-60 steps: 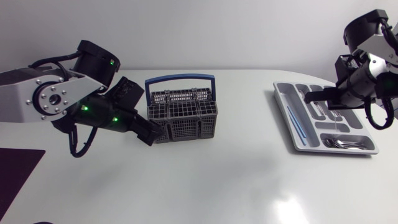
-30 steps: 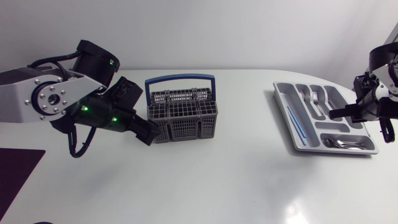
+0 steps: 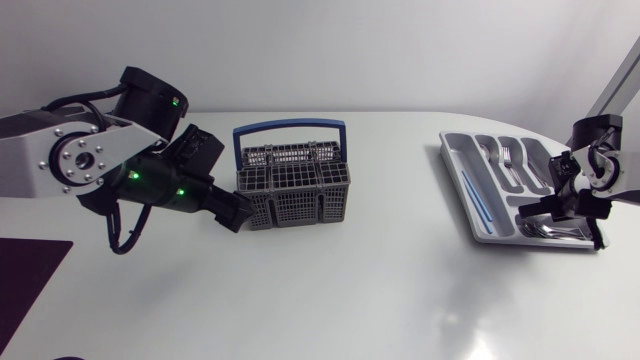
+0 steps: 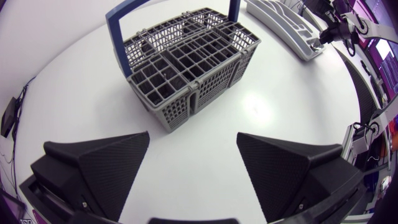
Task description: Unload the cutlery basket into the drawer organizer.
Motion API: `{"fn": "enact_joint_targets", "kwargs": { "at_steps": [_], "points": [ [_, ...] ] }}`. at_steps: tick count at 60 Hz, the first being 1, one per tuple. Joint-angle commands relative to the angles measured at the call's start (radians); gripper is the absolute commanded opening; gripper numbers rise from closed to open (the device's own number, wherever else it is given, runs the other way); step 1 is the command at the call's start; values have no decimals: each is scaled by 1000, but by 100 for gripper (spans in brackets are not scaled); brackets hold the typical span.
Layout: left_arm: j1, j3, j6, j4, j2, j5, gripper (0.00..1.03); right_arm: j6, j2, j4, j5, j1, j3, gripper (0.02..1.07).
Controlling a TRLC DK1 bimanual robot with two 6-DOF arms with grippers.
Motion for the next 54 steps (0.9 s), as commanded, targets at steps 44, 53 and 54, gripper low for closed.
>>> {"fn": "enact_joint_targets", "kwargs": {
  "at_steps": [44, 53, 54],
  "points": [
    [96, -79, 13, -8, -59, -6, 98, 57, -110, -26, 40, 69, -83, 102],
    [141, -81, 24, -8, -59, -6, 98, 139, -184, -134, -8, 145, -58, 102],
    [147, -81, 24, -8, -59, -4, 98, 149, -190, -142, -10, 156, -57, 102]
  ]
}}
